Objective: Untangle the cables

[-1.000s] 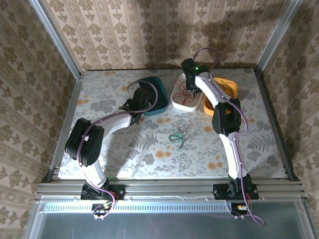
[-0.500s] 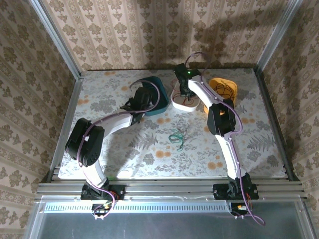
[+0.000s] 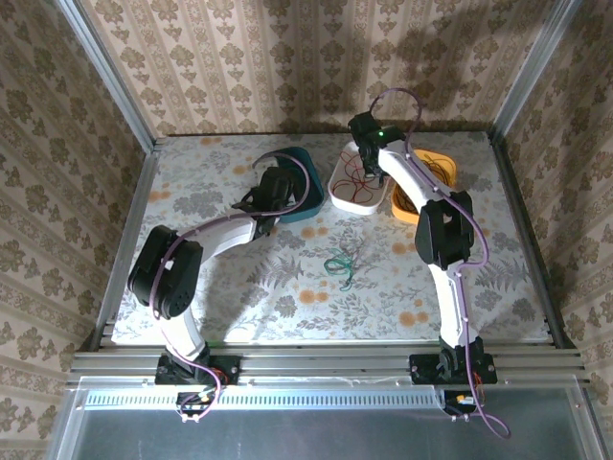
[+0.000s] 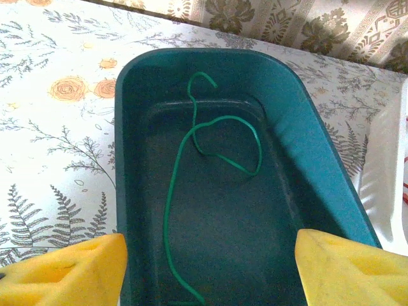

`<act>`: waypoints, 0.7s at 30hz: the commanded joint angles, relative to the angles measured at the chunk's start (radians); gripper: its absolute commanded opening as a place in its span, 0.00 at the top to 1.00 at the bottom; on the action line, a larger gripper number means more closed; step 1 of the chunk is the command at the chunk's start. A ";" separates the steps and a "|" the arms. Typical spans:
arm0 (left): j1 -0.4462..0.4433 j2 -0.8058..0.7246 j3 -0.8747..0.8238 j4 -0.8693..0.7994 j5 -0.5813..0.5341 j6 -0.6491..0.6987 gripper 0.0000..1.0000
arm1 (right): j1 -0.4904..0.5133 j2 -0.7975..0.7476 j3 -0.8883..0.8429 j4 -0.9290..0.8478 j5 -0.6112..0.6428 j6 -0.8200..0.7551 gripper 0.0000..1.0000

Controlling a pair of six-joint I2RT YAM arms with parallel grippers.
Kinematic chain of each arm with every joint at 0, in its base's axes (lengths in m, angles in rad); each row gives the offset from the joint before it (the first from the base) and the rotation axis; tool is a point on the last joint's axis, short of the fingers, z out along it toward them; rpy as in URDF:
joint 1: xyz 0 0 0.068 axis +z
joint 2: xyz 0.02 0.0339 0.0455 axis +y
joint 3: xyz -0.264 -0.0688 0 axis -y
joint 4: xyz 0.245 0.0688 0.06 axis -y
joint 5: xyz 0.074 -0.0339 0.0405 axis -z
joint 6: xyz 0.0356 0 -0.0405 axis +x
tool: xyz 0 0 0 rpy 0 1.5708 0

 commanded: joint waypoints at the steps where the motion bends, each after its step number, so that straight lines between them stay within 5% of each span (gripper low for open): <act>1: 0.000 0.011 0.033 -0.006 0.013 0.018 0.29 | 0.005 -0.005 -0.014 -0.021 0.127 -0.056 1.00; 11: 0.006 0.005 0.023 -0.013 0.021 0.016 0.29 | 0.069 0.010 -0.119 0.172 0.435 -0.393 1.00; 21: 0.013 -0.012 0.006 -0.019 0.024 0.013 0.28 | 0.149 0.064 -0.142 0.338 0.411 -0.623 1.00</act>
